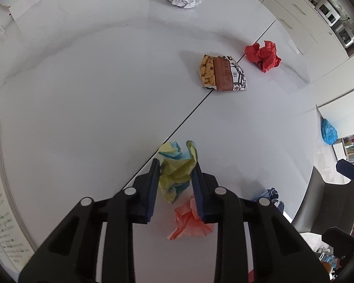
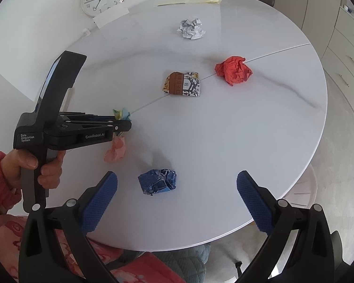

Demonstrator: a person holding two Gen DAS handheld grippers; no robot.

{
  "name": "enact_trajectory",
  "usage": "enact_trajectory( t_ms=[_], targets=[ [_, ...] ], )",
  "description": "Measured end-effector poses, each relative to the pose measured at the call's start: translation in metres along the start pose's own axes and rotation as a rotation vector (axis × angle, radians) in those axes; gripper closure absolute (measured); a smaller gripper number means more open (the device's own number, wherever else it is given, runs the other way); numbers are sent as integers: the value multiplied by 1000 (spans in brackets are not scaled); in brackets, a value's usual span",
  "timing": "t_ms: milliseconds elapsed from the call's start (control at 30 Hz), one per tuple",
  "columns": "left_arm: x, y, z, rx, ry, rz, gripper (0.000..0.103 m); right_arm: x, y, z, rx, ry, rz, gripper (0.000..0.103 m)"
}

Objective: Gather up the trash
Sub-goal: 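Grasp the yellow-green tissue with the left tool while the right tool grasps the pink paper flower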

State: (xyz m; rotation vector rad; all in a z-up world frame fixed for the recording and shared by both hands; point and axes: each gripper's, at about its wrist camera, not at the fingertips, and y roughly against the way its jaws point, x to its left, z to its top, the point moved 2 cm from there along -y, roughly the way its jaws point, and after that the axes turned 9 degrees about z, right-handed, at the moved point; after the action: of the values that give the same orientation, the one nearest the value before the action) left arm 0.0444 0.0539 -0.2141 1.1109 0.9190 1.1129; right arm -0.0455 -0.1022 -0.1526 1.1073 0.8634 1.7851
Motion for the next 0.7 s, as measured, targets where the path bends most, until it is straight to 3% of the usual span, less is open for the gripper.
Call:
enact_trajectory(
  t_ms=[333,533,700],
  targets=[
    [38,36,4,-81,105,-9,81,46,-33,12,48,128,103,3],
    [66,69,-12,-137,135,-5,81,73,-71,21,73,166,145,3],
    [88,86,-29,-155,155,1,81,80,-105,24,114,147,125,21]
  ],
)
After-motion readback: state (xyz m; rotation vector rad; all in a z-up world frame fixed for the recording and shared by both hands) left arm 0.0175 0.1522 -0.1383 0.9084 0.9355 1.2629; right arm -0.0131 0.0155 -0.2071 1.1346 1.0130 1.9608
